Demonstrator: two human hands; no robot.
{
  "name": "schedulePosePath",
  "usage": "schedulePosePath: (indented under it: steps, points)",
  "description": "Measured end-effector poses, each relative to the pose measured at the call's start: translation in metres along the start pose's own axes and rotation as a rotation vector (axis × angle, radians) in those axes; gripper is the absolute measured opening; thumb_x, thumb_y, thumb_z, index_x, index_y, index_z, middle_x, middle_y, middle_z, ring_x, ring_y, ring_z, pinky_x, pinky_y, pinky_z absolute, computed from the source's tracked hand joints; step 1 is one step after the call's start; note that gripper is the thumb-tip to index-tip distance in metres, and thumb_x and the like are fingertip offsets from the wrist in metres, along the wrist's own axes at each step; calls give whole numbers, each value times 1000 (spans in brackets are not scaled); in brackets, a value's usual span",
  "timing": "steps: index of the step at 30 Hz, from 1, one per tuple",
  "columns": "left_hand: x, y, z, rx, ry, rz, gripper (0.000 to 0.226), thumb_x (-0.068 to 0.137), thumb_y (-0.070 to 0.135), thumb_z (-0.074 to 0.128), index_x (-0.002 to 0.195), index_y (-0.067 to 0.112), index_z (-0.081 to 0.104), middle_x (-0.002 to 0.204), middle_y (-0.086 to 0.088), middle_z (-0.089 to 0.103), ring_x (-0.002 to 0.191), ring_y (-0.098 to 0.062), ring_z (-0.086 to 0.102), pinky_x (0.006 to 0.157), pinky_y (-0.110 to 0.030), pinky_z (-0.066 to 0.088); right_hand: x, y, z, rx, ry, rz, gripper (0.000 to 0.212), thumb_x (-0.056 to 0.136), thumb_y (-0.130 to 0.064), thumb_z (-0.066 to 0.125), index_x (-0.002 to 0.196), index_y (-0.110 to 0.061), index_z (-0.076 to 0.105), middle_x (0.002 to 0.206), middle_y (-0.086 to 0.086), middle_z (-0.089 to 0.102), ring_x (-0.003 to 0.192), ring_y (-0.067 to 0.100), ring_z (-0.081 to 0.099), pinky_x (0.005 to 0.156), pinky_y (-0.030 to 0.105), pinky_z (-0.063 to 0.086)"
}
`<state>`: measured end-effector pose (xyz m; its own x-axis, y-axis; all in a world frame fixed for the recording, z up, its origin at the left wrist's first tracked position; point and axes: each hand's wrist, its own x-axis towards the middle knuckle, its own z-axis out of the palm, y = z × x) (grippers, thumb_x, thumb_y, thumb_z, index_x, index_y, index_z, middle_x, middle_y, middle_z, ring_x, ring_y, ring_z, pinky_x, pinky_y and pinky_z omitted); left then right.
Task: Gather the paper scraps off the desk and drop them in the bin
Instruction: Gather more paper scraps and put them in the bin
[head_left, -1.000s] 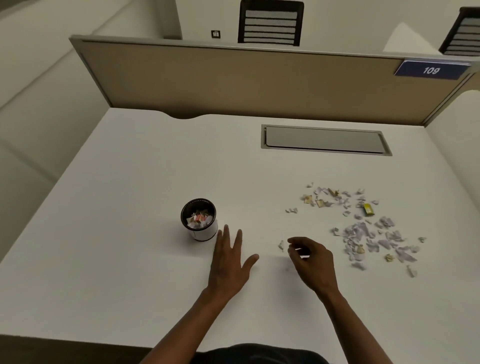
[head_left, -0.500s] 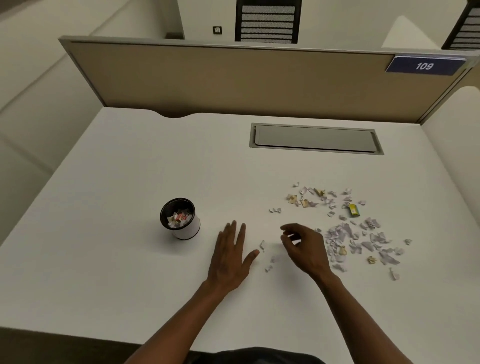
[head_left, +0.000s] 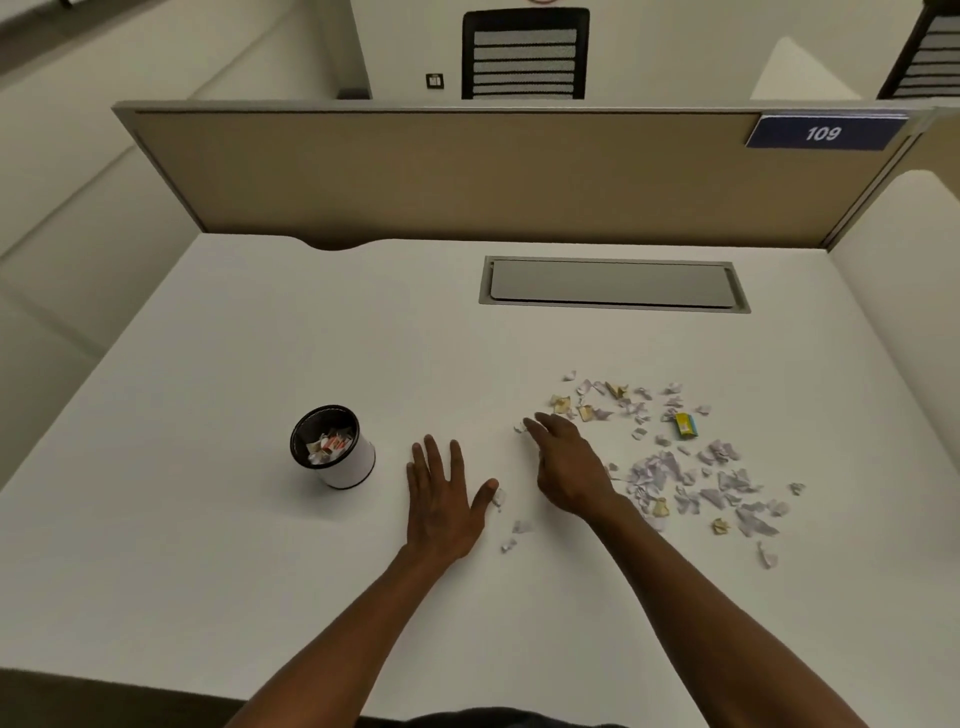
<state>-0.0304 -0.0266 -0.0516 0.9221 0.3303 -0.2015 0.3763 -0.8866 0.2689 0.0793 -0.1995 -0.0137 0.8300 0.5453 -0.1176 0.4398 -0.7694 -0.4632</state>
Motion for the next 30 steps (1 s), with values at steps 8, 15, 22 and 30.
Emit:
schedulePosePath:
  steps: [8,15,22,30]
  points:
    - [-29,22,20,-158,24,203,79,90,76,4,153,34,-16,163,6,-25,149,-8,-25,124,-34,-10,-12,1,10,-118,-101,-209,61,92,-6,45,152,-11,37,160,14,34,149,31,29,121,43,30]
    - [-17,17,7,-381,46,227,70,98,60,26,158,28,11,166,14,3,149,5,-10,126,-32,7,20,34,-26,-124,128,55,52,99,-18,44,149,-8,38,156,20,37,145,36,32,119,45,30]
    - [25,38,-17,-382,83,268,69,97,61,26,156,25,25,164,9,19,153,-6,3,124,-31,15,9,29,-2,-178,36,-10,51,102,-23,37,152,-14,34,161,17,31,149,36,24,123,46,22]
    - [113,99,-45,-178,-39,469,57,105,48,25,156,23,24,166,3,16,154,-14,5,124,-36,15,-40,3,11,53,68,-159,41,102,-15,42,142,-11,49,150,12,49,135,28,48,110,38,46]
